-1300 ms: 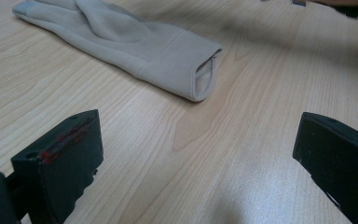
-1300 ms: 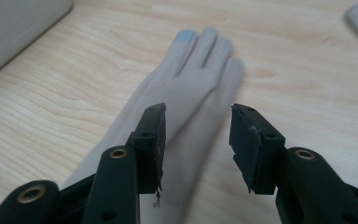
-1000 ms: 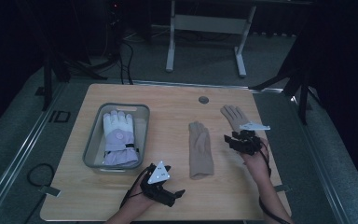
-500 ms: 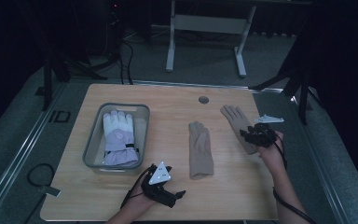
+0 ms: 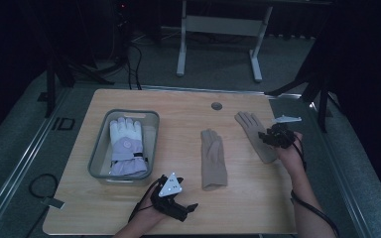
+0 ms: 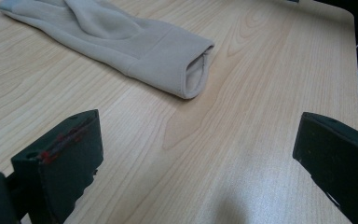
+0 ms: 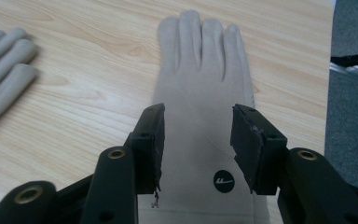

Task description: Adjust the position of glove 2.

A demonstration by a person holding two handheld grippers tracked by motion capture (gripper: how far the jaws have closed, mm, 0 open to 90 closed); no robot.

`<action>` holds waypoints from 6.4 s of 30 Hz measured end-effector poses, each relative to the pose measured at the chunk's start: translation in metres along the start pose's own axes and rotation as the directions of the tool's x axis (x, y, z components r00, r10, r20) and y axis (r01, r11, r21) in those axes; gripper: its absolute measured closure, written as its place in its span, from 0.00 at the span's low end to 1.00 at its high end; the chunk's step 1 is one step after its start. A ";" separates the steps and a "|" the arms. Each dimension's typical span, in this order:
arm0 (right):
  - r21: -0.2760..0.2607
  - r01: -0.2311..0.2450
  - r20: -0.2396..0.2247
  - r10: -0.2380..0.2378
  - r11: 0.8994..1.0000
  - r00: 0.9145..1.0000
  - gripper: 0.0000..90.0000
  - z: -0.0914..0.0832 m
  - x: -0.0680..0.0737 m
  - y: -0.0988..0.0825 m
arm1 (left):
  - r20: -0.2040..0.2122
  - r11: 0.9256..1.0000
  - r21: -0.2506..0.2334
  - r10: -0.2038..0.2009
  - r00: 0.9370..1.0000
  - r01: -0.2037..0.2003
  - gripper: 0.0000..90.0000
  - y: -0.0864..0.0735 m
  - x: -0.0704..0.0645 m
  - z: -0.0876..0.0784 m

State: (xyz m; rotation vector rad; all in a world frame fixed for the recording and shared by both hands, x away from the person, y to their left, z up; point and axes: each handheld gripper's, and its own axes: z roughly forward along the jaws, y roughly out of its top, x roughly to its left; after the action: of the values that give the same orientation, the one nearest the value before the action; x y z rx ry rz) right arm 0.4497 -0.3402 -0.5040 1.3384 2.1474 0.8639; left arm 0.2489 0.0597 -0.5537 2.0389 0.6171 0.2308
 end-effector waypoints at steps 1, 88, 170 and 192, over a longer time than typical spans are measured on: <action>0.006 -0.006 -0.002 0.006 1.000 1.000 0.60 0.004 -0.002 -0.001 | 0.001 1.000 0.001 0.000 1.000 0.000 0.02 0.000 0.000 0.000; 0.045 -0.185 0.036 0.184 0.982 0.982 0.64 -0.051 0.043 -0.067 | -0.020 1.000 -0.005 0.007 1.000 -0.008 0.02 0.001 0.002 -0.002; -0.271 -0.138 -0.123 0.108 0.952 0.986 0.99 -0.086 0.124 0.024 | -0.023 1.000 -0.011 0.017 1.000 -0.018 0.02 0.001 0.002 -0.004; -0.116 -0.167 -0.153 0.148 0.979 0.977 0.99 -0.018 0.182 -0.010 | -0.025 1.000 -0.014 0.025 0.999 -0.025 0.02 0.001 0.002 -0.006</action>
State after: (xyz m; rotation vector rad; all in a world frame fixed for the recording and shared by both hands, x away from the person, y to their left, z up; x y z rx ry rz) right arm 0.3551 -0.1836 -0.5091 1.4343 2.0711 1.1737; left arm 0.2482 0.0646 -0.5498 2.0336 0.6036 0.2747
